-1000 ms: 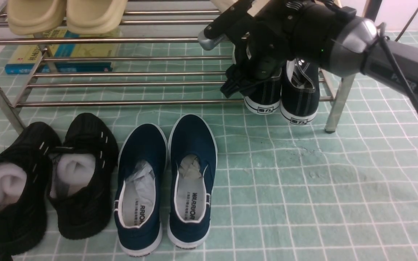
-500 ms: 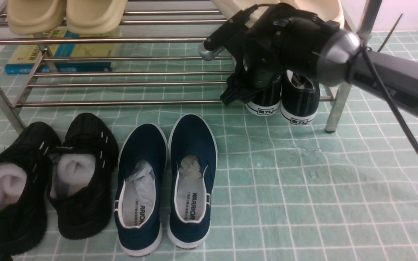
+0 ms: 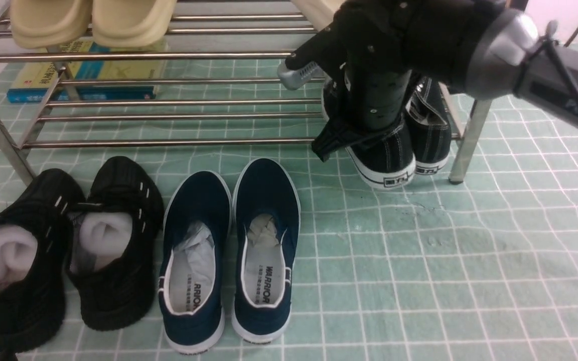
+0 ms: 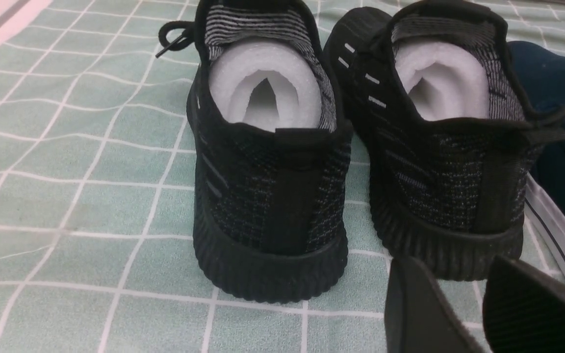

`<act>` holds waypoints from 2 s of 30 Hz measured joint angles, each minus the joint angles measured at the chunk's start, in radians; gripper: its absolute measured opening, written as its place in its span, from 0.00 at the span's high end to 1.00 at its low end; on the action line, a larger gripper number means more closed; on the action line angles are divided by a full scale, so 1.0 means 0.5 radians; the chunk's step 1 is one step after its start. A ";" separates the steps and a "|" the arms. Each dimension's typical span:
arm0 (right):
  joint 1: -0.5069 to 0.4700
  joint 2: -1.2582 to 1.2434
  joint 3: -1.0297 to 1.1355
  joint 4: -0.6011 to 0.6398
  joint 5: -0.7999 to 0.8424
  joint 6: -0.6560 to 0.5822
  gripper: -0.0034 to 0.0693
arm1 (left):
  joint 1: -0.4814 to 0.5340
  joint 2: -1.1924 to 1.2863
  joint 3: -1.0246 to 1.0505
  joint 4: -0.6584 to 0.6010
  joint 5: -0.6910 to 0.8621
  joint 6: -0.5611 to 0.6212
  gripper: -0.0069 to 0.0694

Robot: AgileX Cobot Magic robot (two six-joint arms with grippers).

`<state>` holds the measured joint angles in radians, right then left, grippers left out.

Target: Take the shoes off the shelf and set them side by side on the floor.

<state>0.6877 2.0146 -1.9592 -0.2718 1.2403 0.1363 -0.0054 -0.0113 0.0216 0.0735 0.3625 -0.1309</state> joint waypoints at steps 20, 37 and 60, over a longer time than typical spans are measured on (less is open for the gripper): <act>0.141 -0.235 0.326 0.410 -0.003 0.127 0.94 | 0.000 0.000 0.000 0.004 0.000 0.000 0.60; 0.323 -0.238 0.541 0.244 -0.064 0.457 0.94 | 0.000 0.000 0.000 0.006 0.000 0.000 0.60; 0.441 -0.238 0.549 0.251 -0.048 0.946 0.93 | 0.000 0.000 0.000 0.006 0.000 0.000 0.60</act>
<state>0.9081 1.8955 -1.6848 -0.1464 1.2163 0.6093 -0.0054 -0.0113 0.0216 0.0763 0.3625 -0.1309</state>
